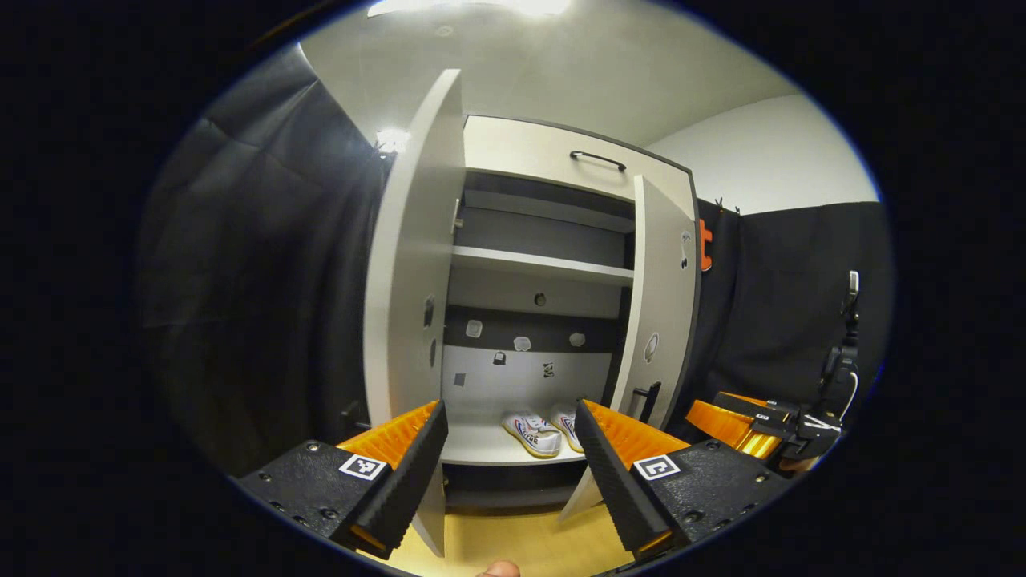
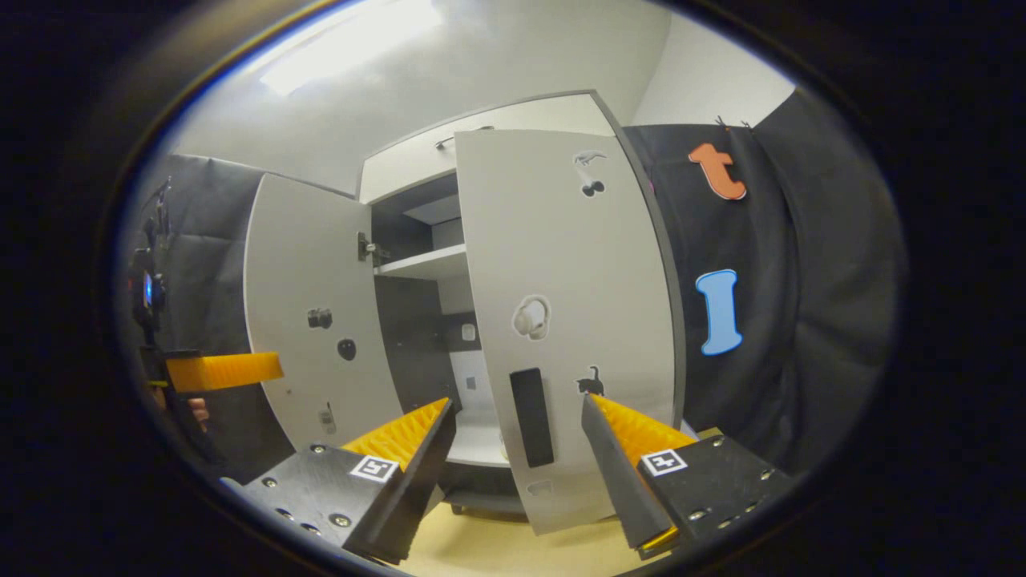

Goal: Grab one shoe with the right hand and put it into the shoe cabinet, grab the other shoe with the left hand and put it into the shoe cabinet; then close the right door with the right hand and the left door with the left hand.

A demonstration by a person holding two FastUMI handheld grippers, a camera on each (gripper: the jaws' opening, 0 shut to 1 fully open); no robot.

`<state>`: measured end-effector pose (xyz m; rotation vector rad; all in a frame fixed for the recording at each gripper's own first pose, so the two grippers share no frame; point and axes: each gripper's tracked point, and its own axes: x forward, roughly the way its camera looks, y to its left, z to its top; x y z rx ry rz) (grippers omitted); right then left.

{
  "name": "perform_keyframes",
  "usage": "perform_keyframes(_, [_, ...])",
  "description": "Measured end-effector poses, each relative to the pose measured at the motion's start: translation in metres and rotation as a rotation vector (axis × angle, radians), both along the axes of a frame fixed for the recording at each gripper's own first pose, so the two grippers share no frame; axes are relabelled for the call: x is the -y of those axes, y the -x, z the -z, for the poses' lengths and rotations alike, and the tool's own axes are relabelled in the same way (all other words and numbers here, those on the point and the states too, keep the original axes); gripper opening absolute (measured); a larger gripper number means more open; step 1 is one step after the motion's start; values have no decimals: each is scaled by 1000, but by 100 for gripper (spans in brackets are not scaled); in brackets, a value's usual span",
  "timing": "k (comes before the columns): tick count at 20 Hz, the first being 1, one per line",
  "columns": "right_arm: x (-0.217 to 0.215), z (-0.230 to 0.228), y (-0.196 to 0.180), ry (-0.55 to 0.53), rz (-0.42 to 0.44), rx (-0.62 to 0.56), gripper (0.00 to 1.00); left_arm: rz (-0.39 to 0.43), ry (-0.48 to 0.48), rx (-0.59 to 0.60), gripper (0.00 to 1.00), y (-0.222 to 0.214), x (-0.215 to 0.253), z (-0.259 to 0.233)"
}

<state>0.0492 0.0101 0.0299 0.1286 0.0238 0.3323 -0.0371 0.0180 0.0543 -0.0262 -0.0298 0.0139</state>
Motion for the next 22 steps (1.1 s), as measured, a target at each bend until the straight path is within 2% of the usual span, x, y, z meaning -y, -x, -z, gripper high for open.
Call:
perform_keyframes(2, [1, 3, 3, 0, 9, -5, 89, -11, 11, 17, 96, 10, -9, -6])
perform_keyframes(3, [0, 5, 5, 1, 11, -10, 94, -25, 12, 25, 96, 15, -17, -6])
perform_keyframes(4, [-1, 6, 7, 1, 12, -14, 89, -50, 12, 31, 93, 18, -27, -7])
perform_keyframes(9, [-6, 14, 16, -4, 17, -21, 89, -195, 26, 26, 93, 28, -88, -3])
perform_keyframes(10, [-6, 15, 17, -2, 22, -22, 89, -209, 32, 21, 97, 30, -95, -2])
perform_keyframes(11, [-6, 17, 18, -1, 28, -23, 89, -223, 36, 21, 93, 31, -104, -2])
perform_keyframes(15, [-3, 18, 18, -7, 44, -29, 89, -282, 46, 13, 96, 30, -132, 4])
perform_keyframes(19, [2, 16, 17, -12, 65, -23, 89, -274, 55, -27, 96, 15, -137, 21])
perform_keyframes(20, [4, 17, 15, -15, 70, -25, 89, -280, 51, -39, 93, 11, -139, 25])
perform_keyframes(21, [4, 19, 15, -18, 74, -28, 89, -280, 40, -50, 96, 9, -139, 27])
perform_keyframes(22, [4, 19, 13, -21, 77, -32, 94, -273, 31, -49, 96, 9, -137, 27])
